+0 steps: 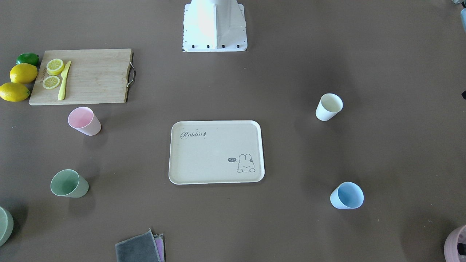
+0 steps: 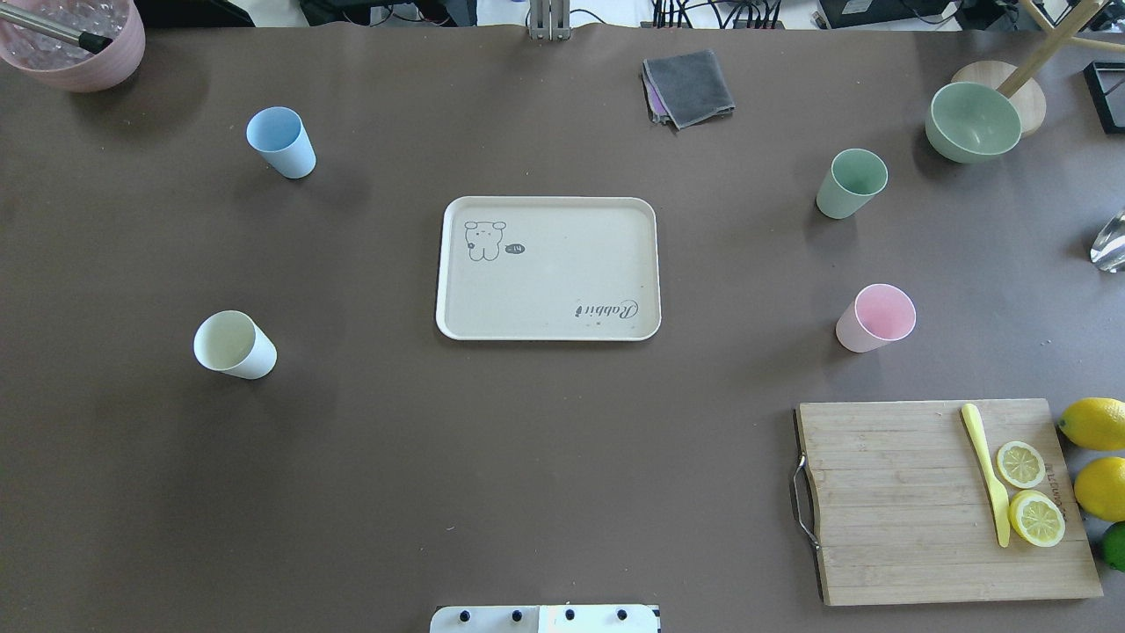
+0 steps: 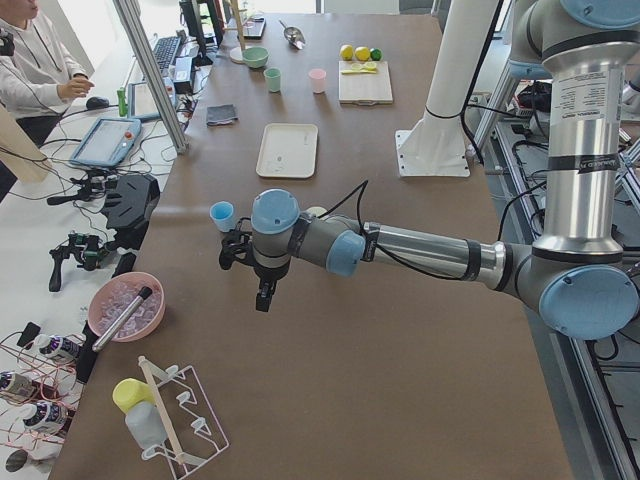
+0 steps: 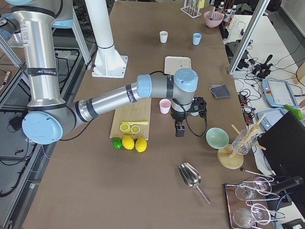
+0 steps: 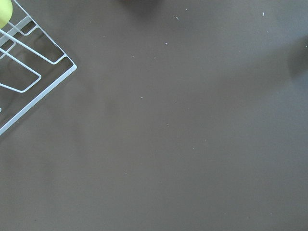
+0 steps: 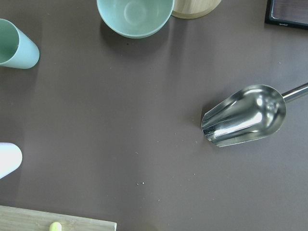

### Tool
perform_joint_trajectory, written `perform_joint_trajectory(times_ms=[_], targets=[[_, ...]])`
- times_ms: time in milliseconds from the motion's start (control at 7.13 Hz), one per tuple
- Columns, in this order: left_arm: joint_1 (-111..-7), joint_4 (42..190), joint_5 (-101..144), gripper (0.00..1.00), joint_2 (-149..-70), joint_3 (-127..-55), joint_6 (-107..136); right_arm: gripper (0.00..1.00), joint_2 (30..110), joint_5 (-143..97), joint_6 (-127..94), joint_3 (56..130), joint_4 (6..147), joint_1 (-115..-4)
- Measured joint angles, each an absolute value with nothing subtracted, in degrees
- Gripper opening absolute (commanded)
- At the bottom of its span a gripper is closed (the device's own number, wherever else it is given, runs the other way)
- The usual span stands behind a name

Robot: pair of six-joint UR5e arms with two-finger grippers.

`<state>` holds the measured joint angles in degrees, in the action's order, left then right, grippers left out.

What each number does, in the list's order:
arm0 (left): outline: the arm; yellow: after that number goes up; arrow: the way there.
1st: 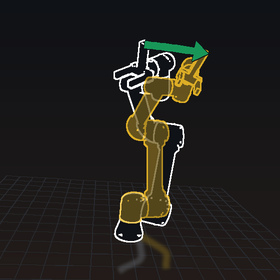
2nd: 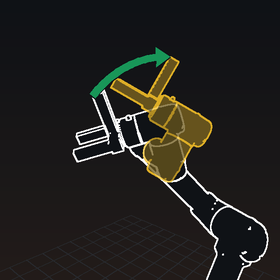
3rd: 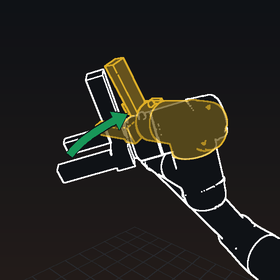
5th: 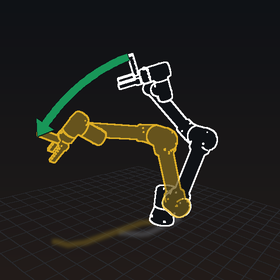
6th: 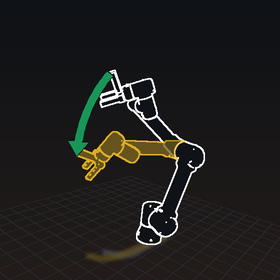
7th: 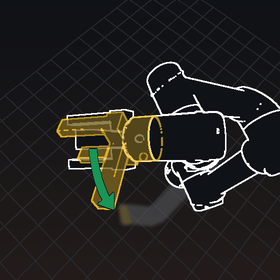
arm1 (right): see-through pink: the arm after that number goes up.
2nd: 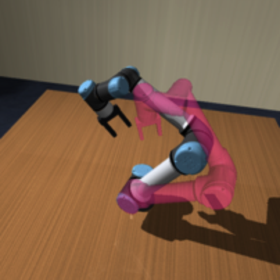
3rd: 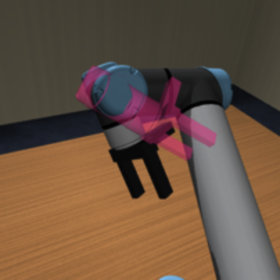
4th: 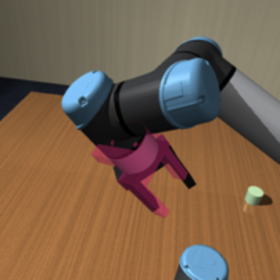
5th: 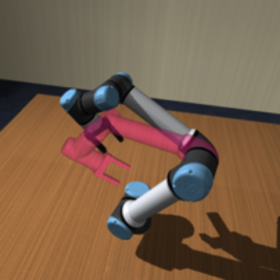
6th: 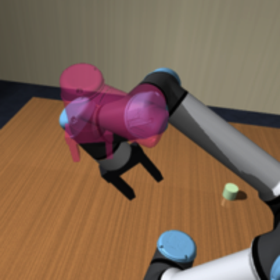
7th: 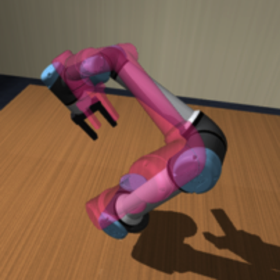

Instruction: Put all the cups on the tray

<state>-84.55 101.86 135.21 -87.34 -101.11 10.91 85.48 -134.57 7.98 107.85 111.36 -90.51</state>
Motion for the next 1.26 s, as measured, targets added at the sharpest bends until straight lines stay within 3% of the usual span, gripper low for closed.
perform_joint_trajectory(times_ms=[1262], targets=[[-84.09,101.76,135.32,0.98,-87.81,-101.56,11.4,1.0,87.73,-133.7,6.96,110.42,107.92,-90.49]])
